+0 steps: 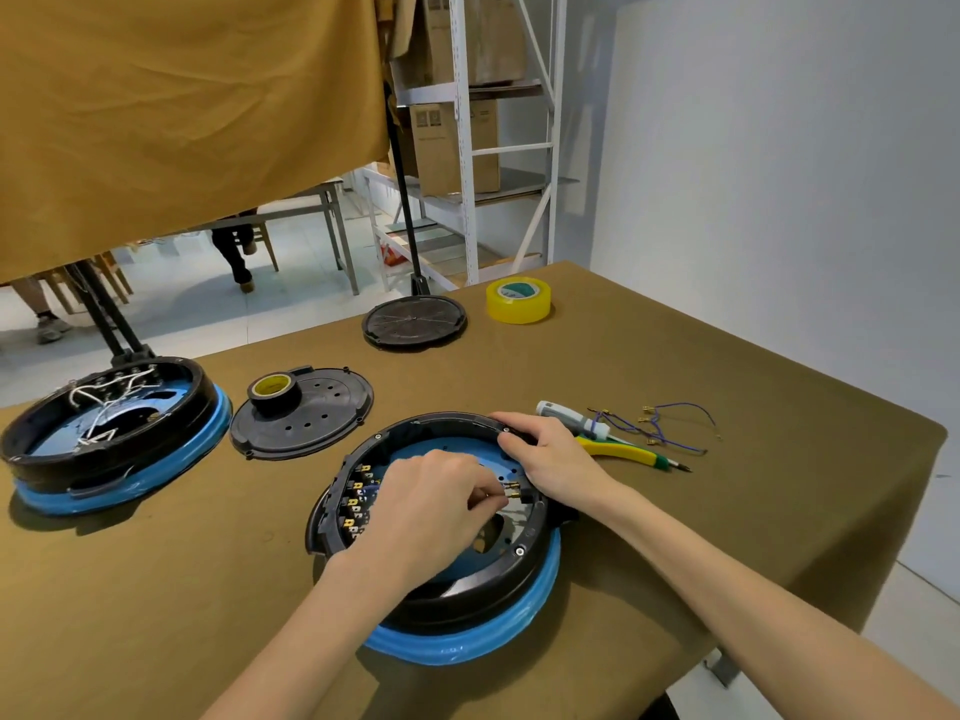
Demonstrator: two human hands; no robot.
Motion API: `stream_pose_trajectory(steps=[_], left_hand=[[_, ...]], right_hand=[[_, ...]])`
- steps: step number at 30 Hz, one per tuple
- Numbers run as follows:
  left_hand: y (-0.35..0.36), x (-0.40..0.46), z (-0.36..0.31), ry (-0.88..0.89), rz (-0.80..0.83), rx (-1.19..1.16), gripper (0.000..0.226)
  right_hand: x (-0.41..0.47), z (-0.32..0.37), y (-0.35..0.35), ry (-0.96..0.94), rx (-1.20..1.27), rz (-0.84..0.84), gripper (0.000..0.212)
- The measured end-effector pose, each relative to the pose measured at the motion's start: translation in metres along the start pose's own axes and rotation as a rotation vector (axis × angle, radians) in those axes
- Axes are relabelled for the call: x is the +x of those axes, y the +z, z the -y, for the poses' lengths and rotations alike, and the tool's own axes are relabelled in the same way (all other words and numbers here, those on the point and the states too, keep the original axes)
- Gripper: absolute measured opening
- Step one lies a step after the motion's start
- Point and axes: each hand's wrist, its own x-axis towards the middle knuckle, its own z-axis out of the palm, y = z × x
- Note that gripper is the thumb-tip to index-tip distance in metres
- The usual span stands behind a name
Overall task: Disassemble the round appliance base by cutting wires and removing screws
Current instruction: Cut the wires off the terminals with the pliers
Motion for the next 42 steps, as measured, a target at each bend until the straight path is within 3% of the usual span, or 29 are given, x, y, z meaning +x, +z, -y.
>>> stream_pose_trajectory(steps=[5,11,18,24,28,31,36,39,42], left_hand=[[-0.003,-0.006,0.016,-0.023,-0.165,-0.023,0.006],[0.001,-0.008,0.013,0.047,-0.109,-0.146,0.024],[-0.005,-0.009,0.009,0.038,-0.255,-0.265,0.021],[-0.034,-0.006,0.001,-0.255,-0.634,-0.833,0.009],[-0.066,0.010,-0.003,-0.420,-0.794,-1.180,0.006],[-0.086,0.017,-0.001,-0.514,-0.838,-1.410,0.014],[-0.105,0.016,0.007,-0.559,-0.855,-1.603,0.015],[-0.107,0.010,0.014,-0.554,-0.873,-1.597,0.016],[-0.100,0.002,0.026,-0.557,-0.827,-1.600,0.011]], right_hand=[[0.001,-0.003,-0.001,-0.028,0.021,0.023,0.036],[0.005,-0.004,0.001,-0.024,0.062,0.030,0.036],[0.007,-0.005,0.002,-0.035,0.053,0.011,0.034],[-0.010,0.014,-0.002,-0.218,0.064,-0.275,0.020],[-0.023,0.045,-0.005,-0.231,0.131,0.124,0.040],[-0.026,0.054,-0.001,-0.261,0.000,0.208,0.048],[-0.010,0.068,0.011,-0.310,-0.061,0.158,0.033],[0.001,0.073,0.021,-0.268,0.101,0.068,0.018],[0.010,0.077,0.017,-0.186,0.351,-0.015,0.021]])
